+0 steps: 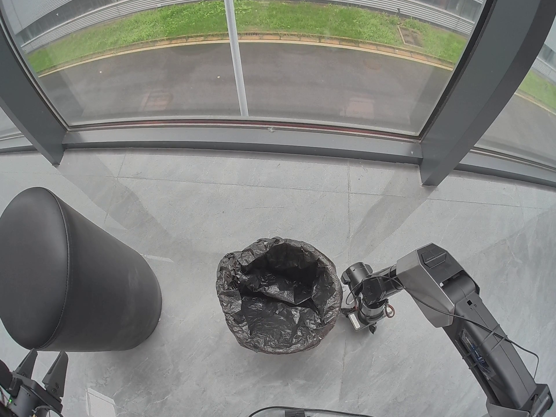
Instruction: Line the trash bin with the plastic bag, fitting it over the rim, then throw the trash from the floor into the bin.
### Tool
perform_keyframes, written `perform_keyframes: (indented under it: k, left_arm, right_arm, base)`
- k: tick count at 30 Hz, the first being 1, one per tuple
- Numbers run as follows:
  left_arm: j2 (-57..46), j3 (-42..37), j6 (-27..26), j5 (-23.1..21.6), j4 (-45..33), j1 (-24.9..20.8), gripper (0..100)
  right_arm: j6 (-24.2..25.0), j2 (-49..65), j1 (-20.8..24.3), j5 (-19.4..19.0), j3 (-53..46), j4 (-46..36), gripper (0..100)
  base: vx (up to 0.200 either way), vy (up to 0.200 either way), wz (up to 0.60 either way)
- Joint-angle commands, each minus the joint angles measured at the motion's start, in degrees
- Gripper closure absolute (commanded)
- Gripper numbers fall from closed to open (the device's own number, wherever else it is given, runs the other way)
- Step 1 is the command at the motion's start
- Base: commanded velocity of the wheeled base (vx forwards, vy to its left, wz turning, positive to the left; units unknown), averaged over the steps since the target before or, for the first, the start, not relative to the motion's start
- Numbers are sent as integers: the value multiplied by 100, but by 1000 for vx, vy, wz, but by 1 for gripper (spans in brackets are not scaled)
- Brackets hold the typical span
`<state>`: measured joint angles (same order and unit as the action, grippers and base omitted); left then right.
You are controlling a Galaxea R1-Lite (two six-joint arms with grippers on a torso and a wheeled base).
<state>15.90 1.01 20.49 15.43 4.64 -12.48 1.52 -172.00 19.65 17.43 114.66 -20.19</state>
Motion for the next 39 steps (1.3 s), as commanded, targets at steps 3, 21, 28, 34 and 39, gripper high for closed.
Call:
perform_keyframes:
  k: [3, 21, 28, 34, 39]
  left_arm:
    - [-34, -101, -1, -5, 1, 0, 0]
    - [-939, -92, -590, -383, -60, -44, 0]
    - [-974, 39, -1329, -374, 37, 123, 0]
    - [-930, 365, -1329, -392, -7, 712, 0]
    - [-1185, 294, -1320, -392, -51, 1310, 0]
  right_arm:
    - [15, 465, -102, 15, -7, -135, 100]
    - [182, 2645, 135, 32, -7, -811, 100]
    - [164, 3999, 970, 23, -7, -1260, 100]
    - [164, 4623, 1761, 23, -7, -1778, 100]
    - [357, 4833, 2763, 23, -7, -2701, 100]
  base:
    - [0, 0, 0]
    - [0, 0, 0]
    - [0, 0, 0]
    - [0, 0, 0]
    - [0, 0, 0]
